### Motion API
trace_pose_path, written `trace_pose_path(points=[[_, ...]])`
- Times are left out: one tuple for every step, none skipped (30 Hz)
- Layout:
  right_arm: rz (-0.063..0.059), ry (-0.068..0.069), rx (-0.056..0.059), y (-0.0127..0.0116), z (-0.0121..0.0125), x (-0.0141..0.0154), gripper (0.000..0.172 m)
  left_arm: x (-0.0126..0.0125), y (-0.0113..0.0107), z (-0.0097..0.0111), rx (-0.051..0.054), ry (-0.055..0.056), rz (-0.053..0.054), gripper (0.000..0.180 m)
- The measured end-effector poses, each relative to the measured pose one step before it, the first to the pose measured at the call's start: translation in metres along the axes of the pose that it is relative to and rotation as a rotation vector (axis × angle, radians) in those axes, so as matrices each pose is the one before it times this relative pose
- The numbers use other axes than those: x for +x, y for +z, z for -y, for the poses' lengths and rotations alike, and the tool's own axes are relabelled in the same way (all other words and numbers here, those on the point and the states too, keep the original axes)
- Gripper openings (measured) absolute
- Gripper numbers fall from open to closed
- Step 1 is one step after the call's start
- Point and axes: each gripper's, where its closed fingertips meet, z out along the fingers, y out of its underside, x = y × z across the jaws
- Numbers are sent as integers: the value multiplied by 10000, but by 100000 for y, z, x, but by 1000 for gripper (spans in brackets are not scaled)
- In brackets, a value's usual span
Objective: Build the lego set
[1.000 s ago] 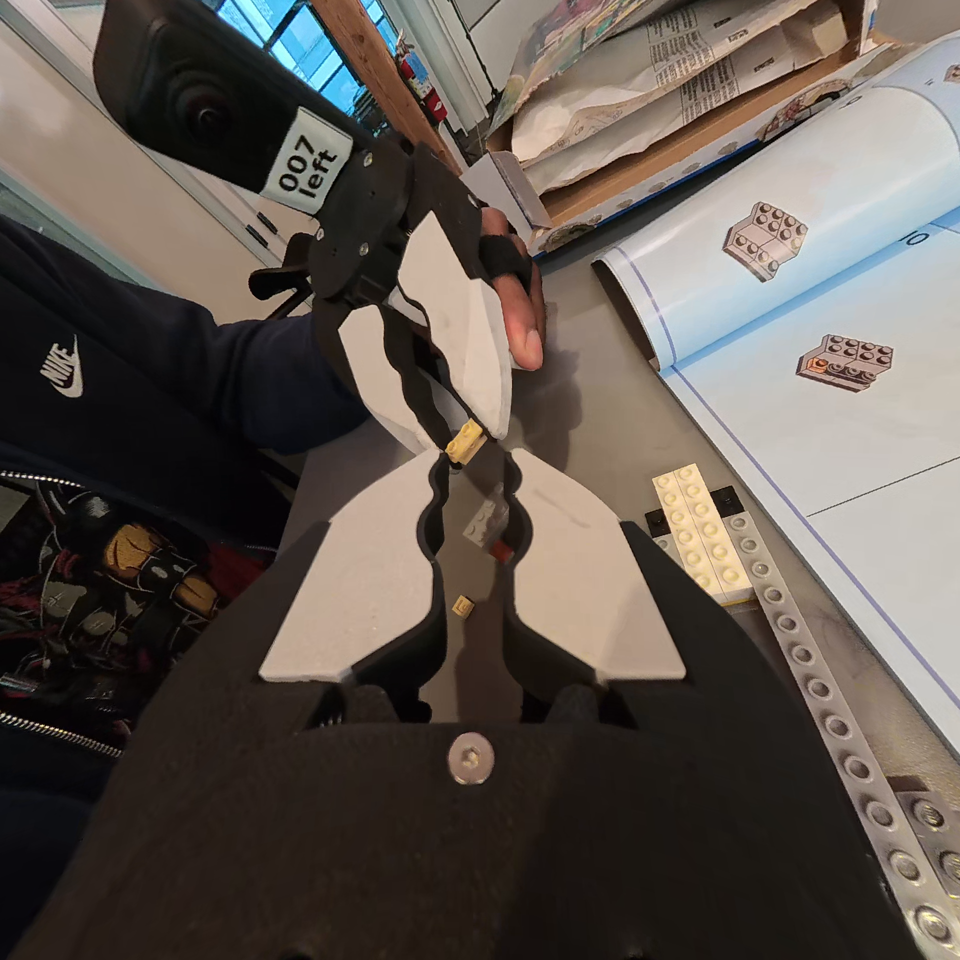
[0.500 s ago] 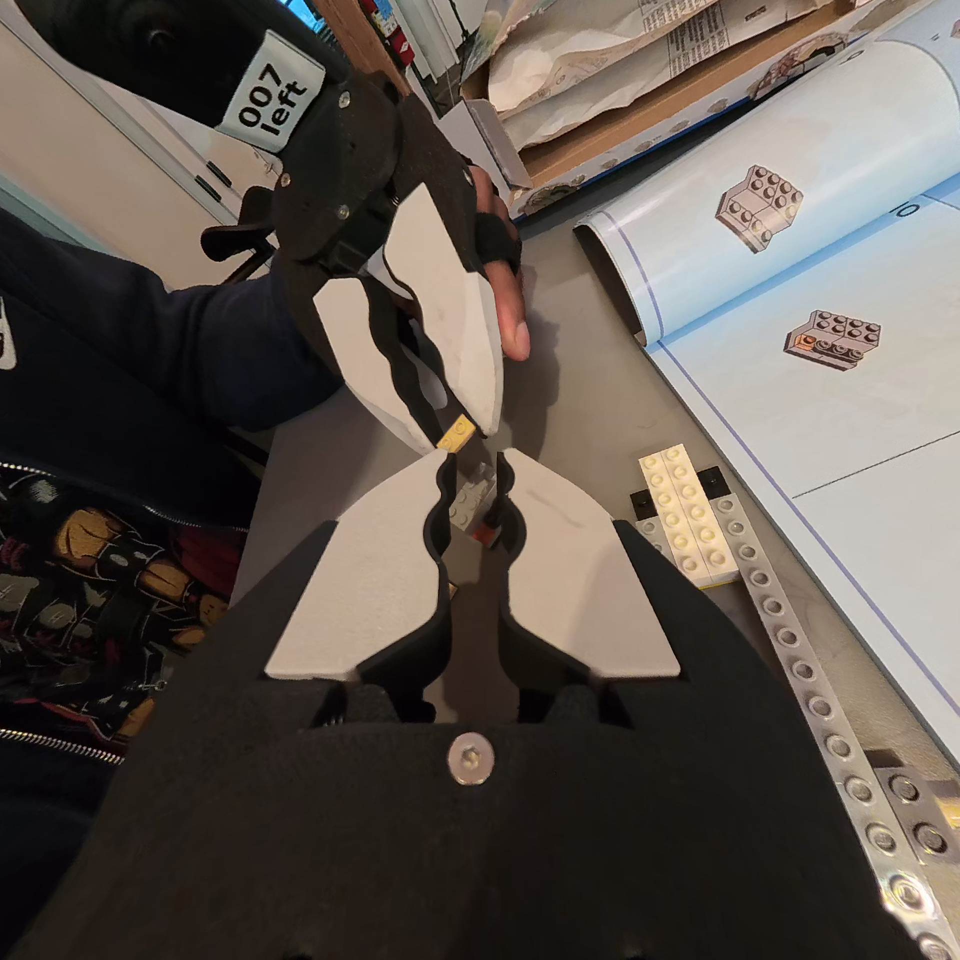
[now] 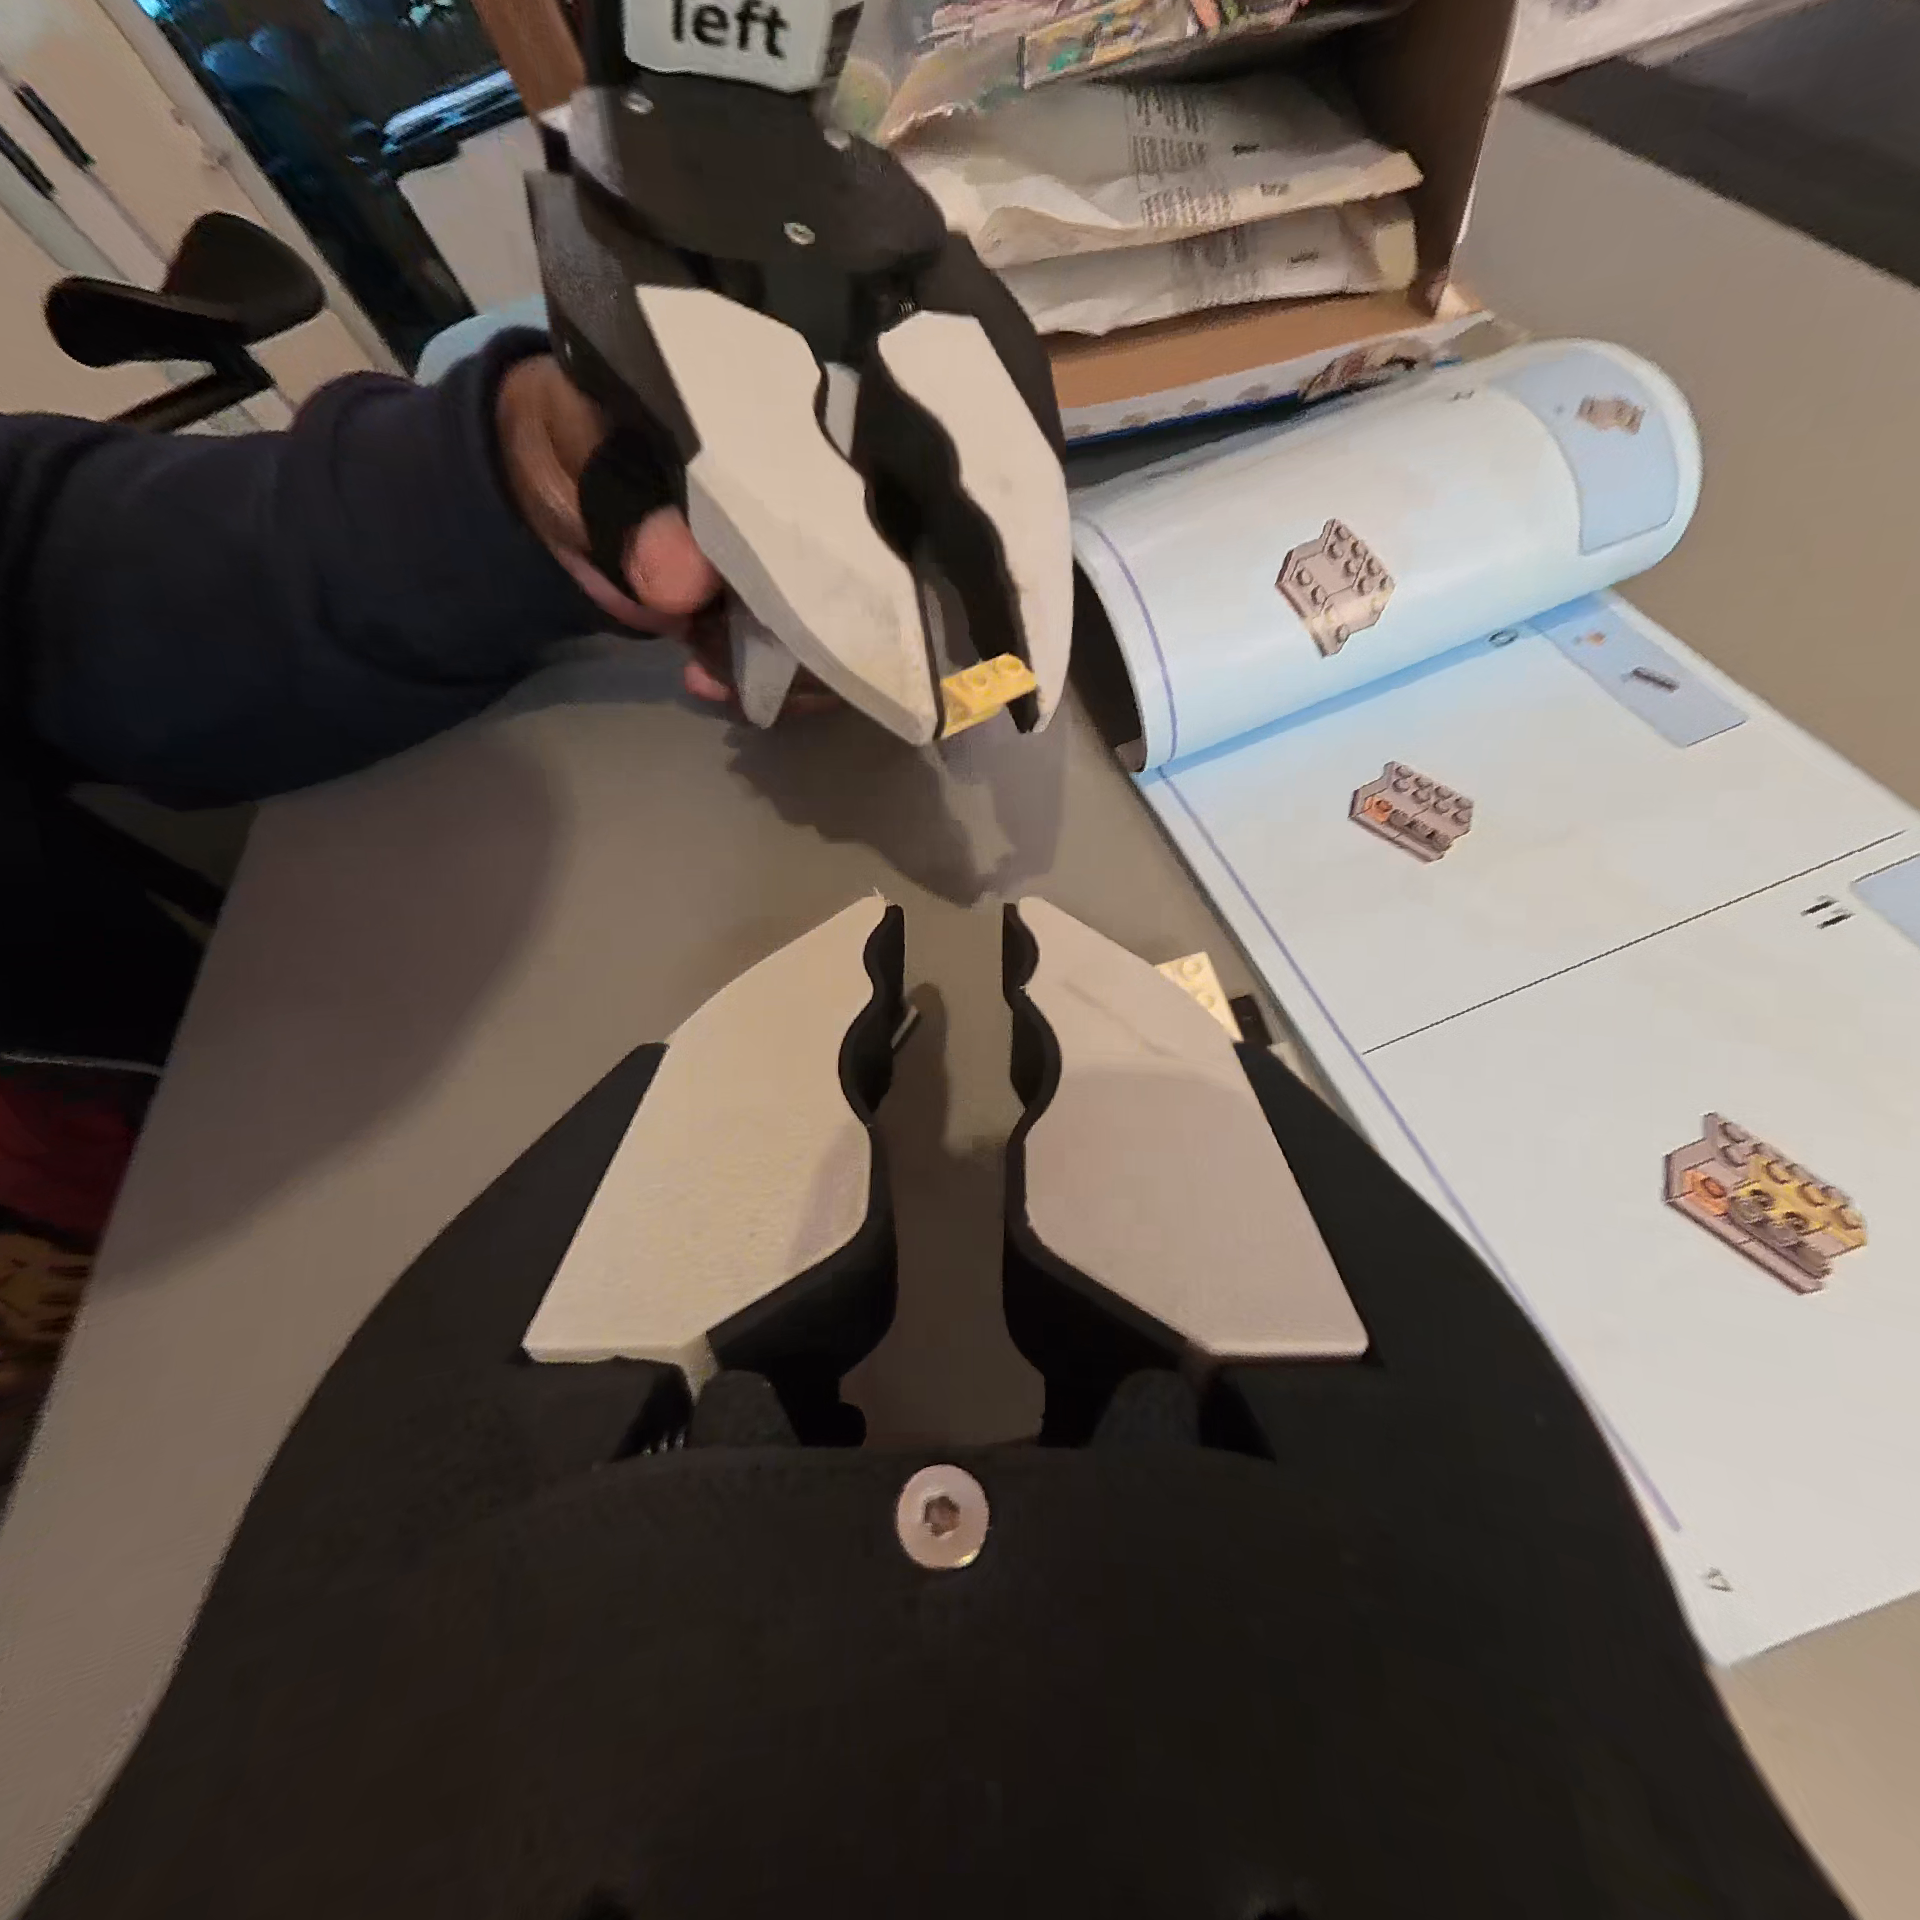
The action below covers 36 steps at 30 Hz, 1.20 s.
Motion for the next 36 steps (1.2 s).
trace_pose_path(points=[[-307,-351,181,-28,337,163,19,94,-84,353,278,-439,-196,16],[-269,-357,223,-62,392,93,20,230,-17,243,196,-275,-227,16],[-207,-334,263,-83,441,40,20,333,40,128,106,-93,-229,16],[-174,-314,254,-103,414,1,20,273,74,-12,-5,60,-130,16],[-191,-313,215,-101,367,56,20,100,102,-108,-77,122,5,16],[-175,-314,155,-103,269,58,20,23,79,-142,-88,85,21,16],[-122,-306,107,-86,207,7,20,8,64,-155,-91,23,2,16],[-104,-287,127,-97,237,0,20,-34,33,-159,-98,-2,6,16],[-68,-240,125,-96,210,-29,20,-21,11,-173,-120,25,7,16],[40,-145,4,-43,35,-132,20,-43,-9,-252,-197,96,65,16],[124,-19,-181,37,-235,-150,19,-75,-8,-348,-304,234,154,16],[113,67,-307,61,-435,-68,19,31,25,-447,-387,353,162,16],[130,95,-328,55,-474,-58,18,10,43,-469,-427,363,231,16],[212,88,-295,21,-443,-155,18,88,91,-513,-476,300,205,16],[228,45,-239,-30,-353,-202,18,255,118,-526,-485,206,84,16],[205,0,-179,-60,-260,-186,18,334,132,-488,-466,203,49,16],[247,-1,-188,-54,-304,-271,18,227,164,-456,-455,223,145,16],[215,5,-195,-15,-313,-224,18,208,182,-494,-478,203,151,16],[161,17,-153,14,-279,-186,18,247,235,-546,-506,170,117,16],[209,66,-151,71,-288,-250,18,228,281,-486,-452,143,104,16],[219,97,-180,137,-328,-280,18,231,317,-389,-364,110,65,16],[153,68,-187,169,-323,-207,18,279,350,-330,-314,64,-9,16],[92,18,-187,185,-311,-167,18,171,343,-301,-281,40,25,16],[68,-14,-195,171,-310,-154,18,18,301,-212,-224,65,109,16],[55,-25,-198,146,-301,-143,18,-1,216,-86,-122,87,114,16],[24,-23,-175,121,-272,-85,18,69,130,-35,-76,77,41,16],[3,-13,-126,101,-196,-39,18,-5,75,-30,-59,35,56,16],[29,17,-72,87,-113,-54,18,-69,25,-4,-42,12,86,16],[57,50,-32,73,-41,-81,19,-54,3,-7,-33,14,67,16],[53,53,-15,61,-25,-76,18,-49,-26,12,-20,13,66,16],[30,25,-20,60,-18,-53,18,-49,-37,39,-1,27,62,16],[-4,1,-30,41,-42,-9,18,-29,-50,25,1,15,50,16],[2,17,-59,42,-86,0,18,-15,-41,-19,-26,7,28,16],[39,44,-94,40,-136,-51,18,-51,-25,-44,-40,27,68,16],[51,55,-106,32,-162,-55,19,-71,-18,-20,-40,30,86,16],[41,49,-103,34,-156,-37,19,11,-11,8,-28,15,36,16]])
